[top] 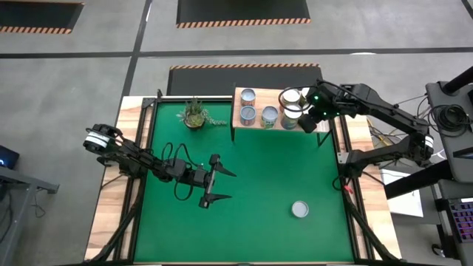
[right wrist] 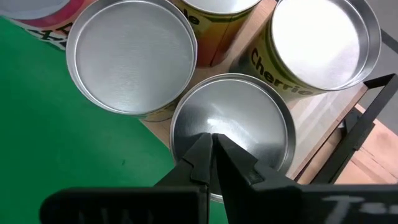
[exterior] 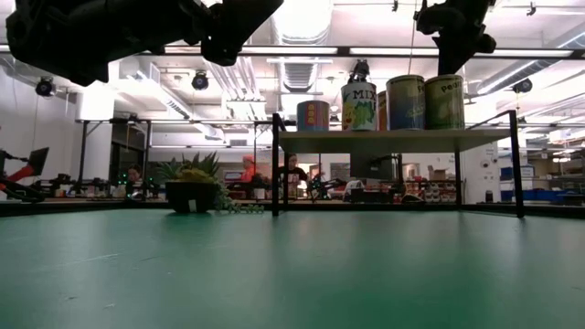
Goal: Pick and place cans onto a shelf
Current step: Adjust the cans on the shelf
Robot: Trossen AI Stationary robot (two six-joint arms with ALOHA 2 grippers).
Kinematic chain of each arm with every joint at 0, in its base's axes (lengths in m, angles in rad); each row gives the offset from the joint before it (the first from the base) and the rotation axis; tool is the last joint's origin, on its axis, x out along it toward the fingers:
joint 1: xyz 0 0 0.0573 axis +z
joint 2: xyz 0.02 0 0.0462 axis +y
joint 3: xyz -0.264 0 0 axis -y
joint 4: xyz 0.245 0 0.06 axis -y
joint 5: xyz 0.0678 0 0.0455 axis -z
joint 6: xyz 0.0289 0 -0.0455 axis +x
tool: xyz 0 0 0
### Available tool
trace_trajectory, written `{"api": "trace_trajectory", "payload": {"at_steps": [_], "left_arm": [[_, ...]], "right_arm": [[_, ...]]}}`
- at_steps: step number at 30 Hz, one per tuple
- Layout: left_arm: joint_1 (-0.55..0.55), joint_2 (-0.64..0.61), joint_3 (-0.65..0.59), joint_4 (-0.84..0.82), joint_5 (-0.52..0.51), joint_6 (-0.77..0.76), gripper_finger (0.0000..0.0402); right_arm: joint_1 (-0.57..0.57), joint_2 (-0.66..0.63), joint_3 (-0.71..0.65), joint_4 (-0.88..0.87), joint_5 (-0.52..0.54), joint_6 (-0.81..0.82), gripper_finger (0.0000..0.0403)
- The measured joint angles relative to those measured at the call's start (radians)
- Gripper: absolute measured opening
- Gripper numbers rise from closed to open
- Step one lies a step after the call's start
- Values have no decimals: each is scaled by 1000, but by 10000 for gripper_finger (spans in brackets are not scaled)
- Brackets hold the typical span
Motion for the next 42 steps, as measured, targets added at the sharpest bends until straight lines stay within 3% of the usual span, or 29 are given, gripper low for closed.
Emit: {"api": "trace_trajectory", "payload": {"at_steps": [22,28,33,42], "left_arm": [[0,0,0,0,0,0,320],[0,0,0,3,0,0,320],[0,0,0,5,0,0,320],[0,0,0,6,0,0,320]], "right_arm": [[0,3,82,-23,12,-11,13],[-3,2,92,64,117,-78,13],[-42,21,77,170,143,-154,13],[-171,118,77,180,143,-228,13]]}}
